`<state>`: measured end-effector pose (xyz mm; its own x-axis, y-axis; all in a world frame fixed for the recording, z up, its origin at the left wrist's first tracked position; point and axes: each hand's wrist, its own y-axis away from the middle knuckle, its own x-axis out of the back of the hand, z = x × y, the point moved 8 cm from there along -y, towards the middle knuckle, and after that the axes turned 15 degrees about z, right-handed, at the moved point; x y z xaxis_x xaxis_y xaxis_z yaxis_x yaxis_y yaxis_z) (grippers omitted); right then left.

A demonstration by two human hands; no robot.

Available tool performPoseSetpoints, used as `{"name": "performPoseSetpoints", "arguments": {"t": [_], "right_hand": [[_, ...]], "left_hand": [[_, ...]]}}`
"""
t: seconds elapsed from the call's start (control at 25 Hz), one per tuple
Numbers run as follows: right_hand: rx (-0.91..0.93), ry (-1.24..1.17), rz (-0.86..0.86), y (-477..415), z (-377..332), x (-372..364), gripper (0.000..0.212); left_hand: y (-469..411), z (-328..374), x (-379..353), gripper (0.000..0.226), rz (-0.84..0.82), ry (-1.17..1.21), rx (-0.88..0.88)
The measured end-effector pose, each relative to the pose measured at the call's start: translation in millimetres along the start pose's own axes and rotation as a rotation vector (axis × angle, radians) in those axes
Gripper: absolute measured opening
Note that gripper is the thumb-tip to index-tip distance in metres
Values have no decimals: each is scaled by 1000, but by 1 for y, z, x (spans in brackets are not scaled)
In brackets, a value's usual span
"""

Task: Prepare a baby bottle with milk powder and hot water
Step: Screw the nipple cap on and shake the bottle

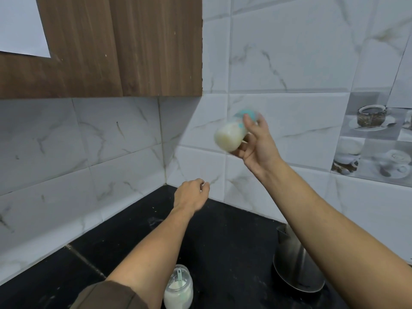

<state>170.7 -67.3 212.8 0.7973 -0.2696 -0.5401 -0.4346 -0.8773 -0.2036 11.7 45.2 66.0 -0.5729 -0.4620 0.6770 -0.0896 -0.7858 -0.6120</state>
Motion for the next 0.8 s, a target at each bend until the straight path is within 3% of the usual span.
{"name": "performPoseSetpoints", "arguments": {"t": [0.08, 0.12, 0.24, 0.28, 0.4, 0.44, 0.52, 0.64, 0.76, 0.8], "right_hand": [[-82, -224, 134, -12, 4, 9, 67], [-91, -176, 100, -9, 6, 5, 65], [32, 227, -211, 22, 19, -18, 64], [51, 241, -225, 21, 19, -19, 66], [-40, -118, 101, -2, 5, 0, 64], [-84, -202, 138, -7, 7, 3, 61], [-61, -47, 38, 2, 9, -3, 57], [32, 250, -177, 25, 21, -14, 70], [-45, -99, 103, 5, 13, 5, 62], [-90, -176, 121, 1, 14, 7, 61]], "left_hand": [[1, -3, 1, 43, 1, -6, 12], [1, -2, 1, 43, -1, -11, 11], [-1, 3, 1, 42, -6, -5, -4], [-2, 5, 2, 42, -6, -1, -8], [-4, 5, 5, 44, 11, 6, -1], [-4, 4, 5, 44, 14, 5, 3], [-3, 2, 5, 43, 10, 3, 6], [-2, 2, 3, 42, 4, -4, 0], [-2, 5, 3, 44, 15, -1, -9], [-1, 5, 4, 44, 16, -2, -8]]}}
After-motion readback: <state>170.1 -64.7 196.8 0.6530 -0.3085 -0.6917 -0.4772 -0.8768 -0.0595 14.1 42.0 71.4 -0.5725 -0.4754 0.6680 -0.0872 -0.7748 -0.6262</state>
